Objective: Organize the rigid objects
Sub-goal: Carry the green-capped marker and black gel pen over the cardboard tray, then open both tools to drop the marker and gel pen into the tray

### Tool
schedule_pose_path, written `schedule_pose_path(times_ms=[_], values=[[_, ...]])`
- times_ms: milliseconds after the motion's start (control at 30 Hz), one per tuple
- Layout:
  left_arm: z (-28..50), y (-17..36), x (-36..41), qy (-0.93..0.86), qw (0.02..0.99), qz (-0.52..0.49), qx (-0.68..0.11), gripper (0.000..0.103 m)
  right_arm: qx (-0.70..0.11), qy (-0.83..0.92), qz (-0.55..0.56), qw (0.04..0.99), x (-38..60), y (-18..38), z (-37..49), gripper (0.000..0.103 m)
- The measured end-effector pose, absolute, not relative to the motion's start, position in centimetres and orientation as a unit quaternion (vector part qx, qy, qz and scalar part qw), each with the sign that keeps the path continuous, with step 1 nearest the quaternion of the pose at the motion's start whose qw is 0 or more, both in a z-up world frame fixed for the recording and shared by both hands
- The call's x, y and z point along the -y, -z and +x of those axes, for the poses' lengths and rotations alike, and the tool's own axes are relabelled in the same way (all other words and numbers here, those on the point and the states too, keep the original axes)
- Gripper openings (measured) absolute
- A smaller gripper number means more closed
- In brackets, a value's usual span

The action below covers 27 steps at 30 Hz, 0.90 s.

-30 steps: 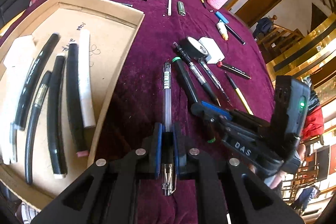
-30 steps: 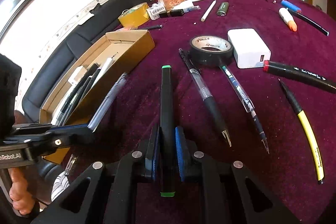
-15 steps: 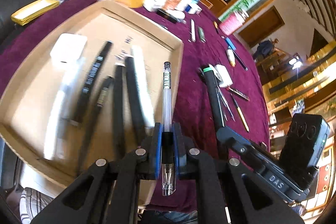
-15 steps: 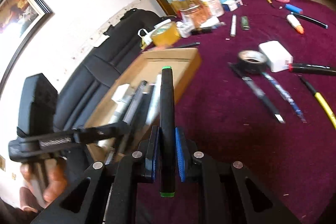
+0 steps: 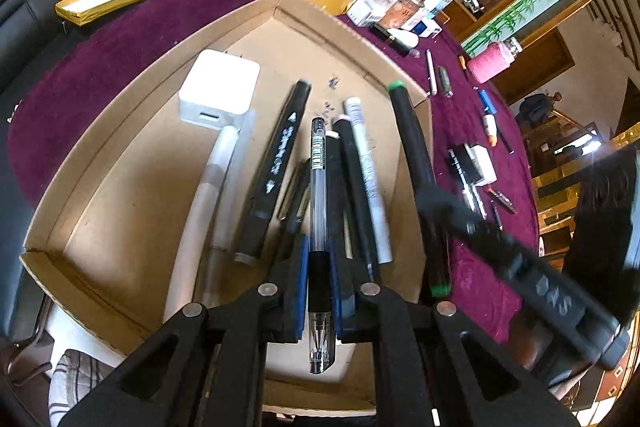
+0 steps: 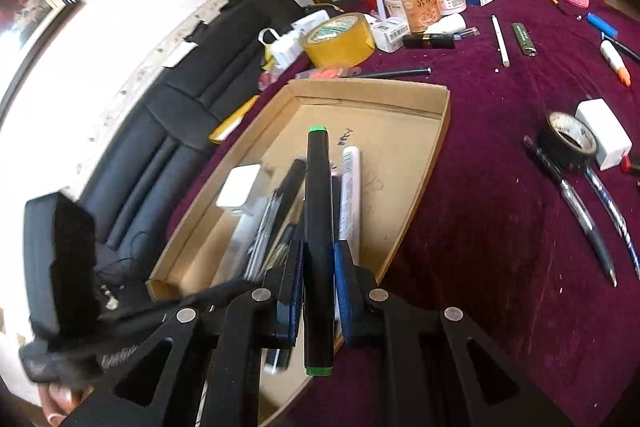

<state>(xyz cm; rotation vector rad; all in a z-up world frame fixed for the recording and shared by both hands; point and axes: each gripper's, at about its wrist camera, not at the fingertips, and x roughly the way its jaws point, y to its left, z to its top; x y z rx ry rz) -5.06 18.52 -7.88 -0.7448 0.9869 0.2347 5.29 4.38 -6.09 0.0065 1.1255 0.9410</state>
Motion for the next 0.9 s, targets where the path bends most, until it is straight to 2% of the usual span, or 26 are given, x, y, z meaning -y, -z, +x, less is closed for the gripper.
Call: schedule_pose_path(times_ms=[433, 900], values=[[-4.8, 9.2, -18.4, -0.076, 0.804, -0.324, -0.493, 0.010, -0.520, -0.391, -0.026, 0.759, -7.0, 7.5, 7.2, 0.016], [-4.8, 9.5, -19.1, -0.074, 0.801, -0.333, -0.492, 0.010, -0.517, -0.353, -0.092, 0.774, -9.5, 8.9, 9.1, 0.016]])
